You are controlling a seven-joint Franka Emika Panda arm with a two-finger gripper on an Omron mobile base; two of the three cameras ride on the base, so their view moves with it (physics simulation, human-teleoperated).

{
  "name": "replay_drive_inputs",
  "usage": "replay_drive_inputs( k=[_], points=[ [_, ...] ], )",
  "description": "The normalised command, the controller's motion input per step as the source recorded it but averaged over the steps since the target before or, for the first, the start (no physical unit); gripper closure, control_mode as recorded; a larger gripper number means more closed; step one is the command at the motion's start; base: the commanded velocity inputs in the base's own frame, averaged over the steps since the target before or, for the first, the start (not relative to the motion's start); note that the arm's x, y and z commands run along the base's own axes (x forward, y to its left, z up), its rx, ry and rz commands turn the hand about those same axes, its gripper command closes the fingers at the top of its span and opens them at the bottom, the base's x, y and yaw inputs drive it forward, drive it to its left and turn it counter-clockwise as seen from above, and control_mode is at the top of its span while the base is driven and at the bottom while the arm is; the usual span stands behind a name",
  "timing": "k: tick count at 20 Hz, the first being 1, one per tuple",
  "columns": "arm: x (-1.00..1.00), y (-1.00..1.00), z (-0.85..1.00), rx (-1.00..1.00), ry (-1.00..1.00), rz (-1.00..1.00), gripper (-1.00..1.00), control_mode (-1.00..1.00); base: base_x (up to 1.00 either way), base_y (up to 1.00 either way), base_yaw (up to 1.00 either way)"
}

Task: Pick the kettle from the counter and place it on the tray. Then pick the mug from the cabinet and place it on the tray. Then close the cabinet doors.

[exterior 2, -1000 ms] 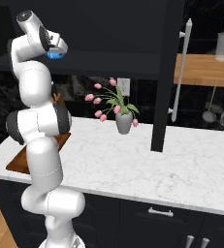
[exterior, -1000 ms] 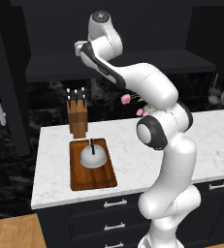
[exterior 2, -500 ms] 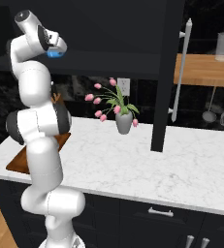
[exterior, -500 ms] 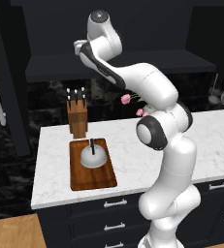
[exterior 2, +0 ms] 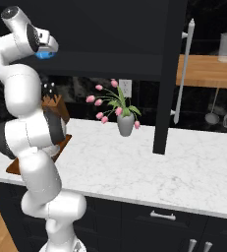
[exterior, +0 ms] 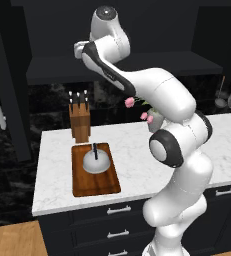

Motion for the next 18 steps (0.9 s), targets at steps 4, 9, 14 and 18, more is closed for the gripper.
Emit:
replay_drive_inputs(
  k=[4,9,14,18],
  points=[
    [-1.0,0.0,0.0,0.0,0.0,0.3,1.0,-1.0,0.0,0.0,0.0],
    [-1.0,0.0,-0.26,0.0,0.0,0.41,1.0,-1.0,0.0,0.0,0.0],
    [-1.0,0.0,-0.31,0.0,0.0,0.41,1.0,-1.0,0.0,0.0,0.0],
    [-0.99,0.0,-0.26,0.0,0.03,0.4,1.0,-1.0,0.0,0.0,0.0]
  ],
)
